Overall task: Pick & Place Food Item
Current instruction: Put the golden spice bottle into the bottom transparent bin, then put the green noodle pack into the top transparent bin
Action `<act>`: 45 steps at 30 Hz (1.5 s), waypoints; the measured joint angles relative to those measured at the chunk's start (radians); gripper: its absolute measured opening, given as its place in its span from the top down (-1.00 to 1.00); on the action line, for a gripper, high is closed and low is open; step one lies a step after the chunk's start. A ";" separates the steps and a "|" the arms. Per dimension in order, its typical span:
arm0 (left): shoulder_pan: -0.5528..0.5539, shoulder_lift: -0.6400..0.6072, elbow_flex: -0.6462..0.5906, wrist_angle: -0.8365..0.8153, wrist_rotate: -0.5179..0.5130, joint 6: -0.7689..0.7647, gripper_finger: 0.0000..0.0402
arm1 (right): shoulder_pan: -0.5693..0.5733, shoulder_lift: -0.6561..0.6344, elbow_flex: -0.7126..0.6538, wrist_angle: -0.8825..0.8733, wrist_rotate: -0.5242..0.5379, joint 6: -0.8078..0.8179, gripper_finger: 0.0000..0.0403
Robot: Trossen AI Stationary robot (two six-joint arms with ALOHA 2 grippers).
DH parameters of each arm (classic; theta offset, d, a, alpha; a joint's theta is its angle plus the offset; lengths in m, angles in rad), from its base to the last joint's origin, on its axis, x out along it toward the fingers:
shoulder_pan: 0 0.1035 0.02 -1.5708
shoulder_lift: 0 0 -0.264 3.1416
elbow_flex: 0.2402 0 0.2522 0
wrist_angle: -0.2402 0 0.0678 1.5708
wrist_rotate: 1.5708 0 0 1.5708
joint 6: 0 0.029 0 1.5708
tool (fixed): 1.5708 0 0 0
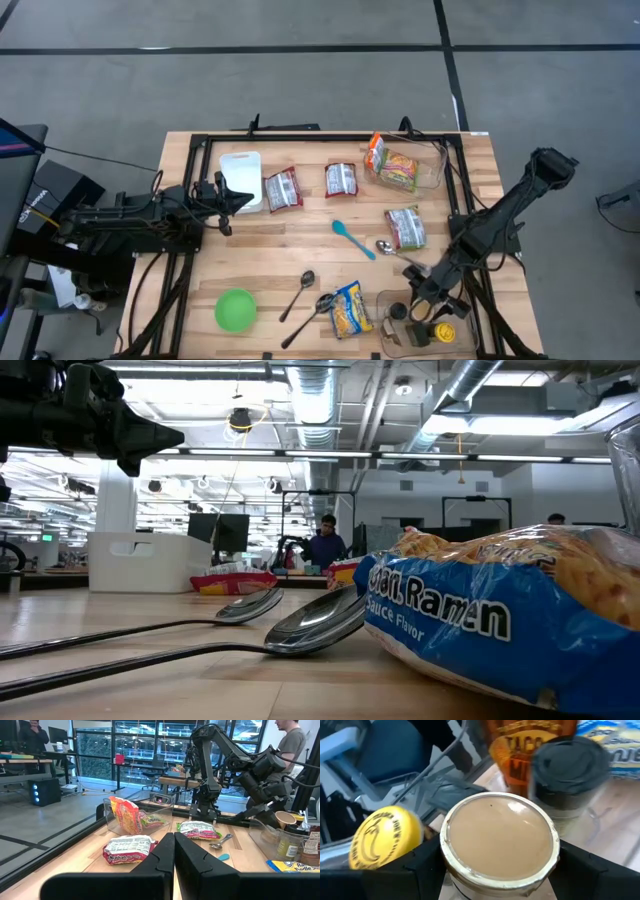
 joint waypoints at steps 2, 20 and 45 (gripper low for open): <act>0.000 0.000 0.000 0.000 0.000 0.000 0.99 | 0.012 0.000 0.002 -0.007 0.000 -0.014 -0.38; 0.000 0.000 0.000 0.000 0.000 0.000 0.99 | 0.022 -0.001 0.002 -0.031 -0.001 0.000 -0.85; 0.000 0.000 0.000 0.000 0.000 0.000 0.99 | 0.021 0.000 0.051 -0.061 0.003 -0.006 -0.95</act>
